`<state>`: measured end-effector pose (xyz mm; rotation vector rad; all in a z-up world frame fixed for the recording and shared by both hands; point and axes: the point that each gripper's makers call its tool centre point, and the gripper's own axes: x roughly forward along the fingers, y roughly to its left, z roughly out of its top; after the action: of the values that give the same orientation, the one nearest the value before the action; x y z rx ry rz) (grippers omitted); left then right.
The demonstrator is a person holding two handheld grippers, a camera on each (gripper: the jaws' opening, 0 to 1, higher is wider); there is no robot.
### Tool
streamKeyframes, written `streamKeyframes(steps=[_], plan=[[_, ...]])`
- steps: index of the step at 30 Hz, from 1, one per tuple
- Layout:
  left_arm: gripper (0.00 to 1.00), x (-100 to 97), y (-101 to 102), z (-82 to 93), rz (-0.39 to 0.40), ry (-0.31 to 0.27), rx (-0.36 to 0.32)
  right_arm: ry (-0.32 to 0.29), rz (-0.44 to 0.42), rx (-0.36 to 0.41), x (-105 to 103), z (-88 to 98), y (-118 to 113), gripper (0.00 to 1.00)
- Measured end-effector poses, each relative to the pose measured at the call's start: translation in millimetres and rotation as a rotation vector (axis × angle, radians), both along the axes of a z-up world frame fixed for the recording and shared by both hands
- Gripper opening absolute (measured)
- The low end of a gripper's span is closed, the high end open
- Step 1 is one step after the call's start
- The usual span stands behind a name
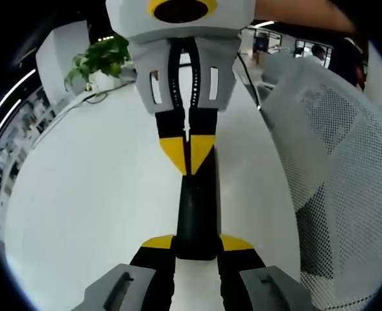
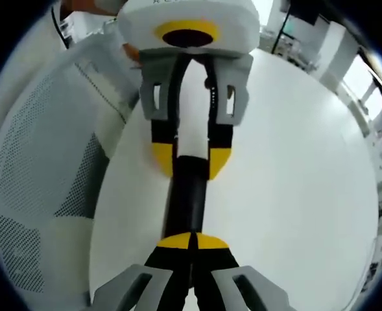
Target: Press the specified remote control buttons in sequence, fully releasing each button before pressing the next.
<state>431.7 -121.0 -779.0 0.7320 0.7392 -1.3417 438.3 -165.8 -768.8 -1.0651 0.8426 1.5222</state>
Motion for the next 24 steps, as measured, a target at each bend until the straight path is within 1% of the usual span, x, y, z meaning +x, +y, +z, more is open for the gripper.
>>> streamKeyframes(steps=[11,24], plan=[[0.24,0.3,0.6,0.3,-0.003,-0.003,0.000,-0.002,0.005,-0.008,3.4,-1.9,1.2,0.00],[0.24,-0.3,0.8,0.9,-0.007,-0.007,0.005,-0.004,0.028,-0.029,1.4,-3.5,0.8,0.00]])
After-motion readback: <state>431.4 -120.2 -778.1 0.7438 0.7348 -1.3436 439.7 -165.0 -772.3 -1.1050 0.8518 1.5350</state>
